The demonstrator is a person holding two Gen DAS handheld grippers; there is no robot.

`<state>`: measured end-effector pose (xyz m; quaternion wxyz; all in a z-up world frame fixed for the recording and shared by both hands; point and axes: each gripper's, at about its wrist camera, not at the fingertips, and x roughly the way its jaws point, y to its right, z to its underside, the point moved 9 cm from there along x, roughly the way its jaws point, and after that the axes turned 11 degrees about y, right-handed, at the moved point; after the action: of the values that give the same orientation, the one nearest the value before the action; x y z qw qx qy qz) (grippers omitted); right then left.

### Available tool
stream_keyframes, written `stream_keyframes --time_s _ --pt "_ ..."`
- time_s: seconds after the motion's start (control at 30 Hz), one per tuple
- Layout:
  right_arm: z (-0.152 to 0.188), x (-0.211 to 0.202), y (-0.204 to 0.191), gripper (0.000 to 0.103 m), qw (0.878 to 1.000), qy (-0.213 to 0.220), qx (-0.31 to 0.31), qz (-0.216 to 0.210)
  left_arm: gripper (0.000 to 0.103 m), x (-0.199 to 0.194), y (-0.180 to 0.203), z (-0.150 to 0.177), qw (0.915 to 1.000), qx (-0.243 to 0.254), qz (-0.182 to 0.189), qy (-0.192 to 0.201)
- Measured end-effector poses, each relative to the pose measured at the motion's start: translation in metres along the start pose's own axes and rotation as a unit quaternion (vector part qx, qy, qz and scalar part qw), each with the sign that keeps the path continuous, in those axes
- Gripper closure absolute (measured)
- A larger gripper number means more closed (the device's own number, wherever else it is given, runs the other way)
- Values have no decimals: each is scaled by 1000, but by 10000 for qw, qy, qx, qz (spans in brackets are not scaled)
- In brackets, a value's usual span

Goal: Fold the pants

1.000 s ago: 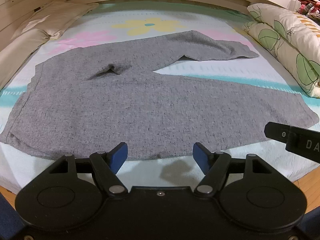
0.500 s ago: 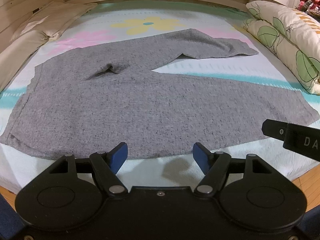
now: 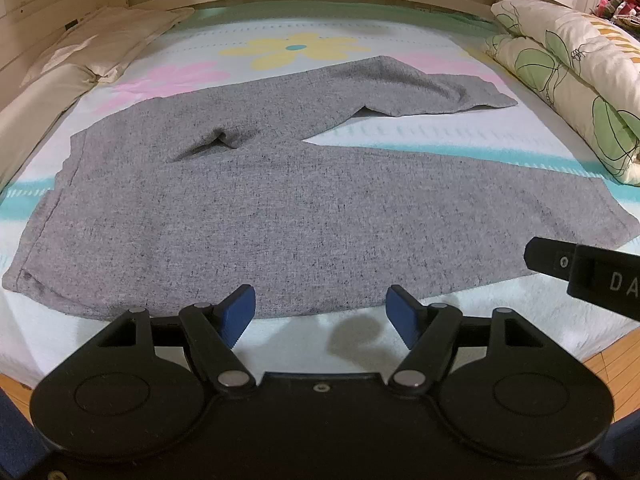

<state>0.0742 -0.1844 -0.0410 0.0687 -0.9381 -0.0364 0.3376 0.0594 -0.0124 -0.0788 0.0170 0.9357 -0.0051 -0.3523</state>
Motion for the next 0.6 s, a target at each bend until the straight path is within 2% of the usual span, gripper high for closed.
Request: stream_keyframes --time_s 0.6 --pt "3 -1 -3 57 10000 -54 -74 -24 30 -1 1 0 9999 97 -12 43"
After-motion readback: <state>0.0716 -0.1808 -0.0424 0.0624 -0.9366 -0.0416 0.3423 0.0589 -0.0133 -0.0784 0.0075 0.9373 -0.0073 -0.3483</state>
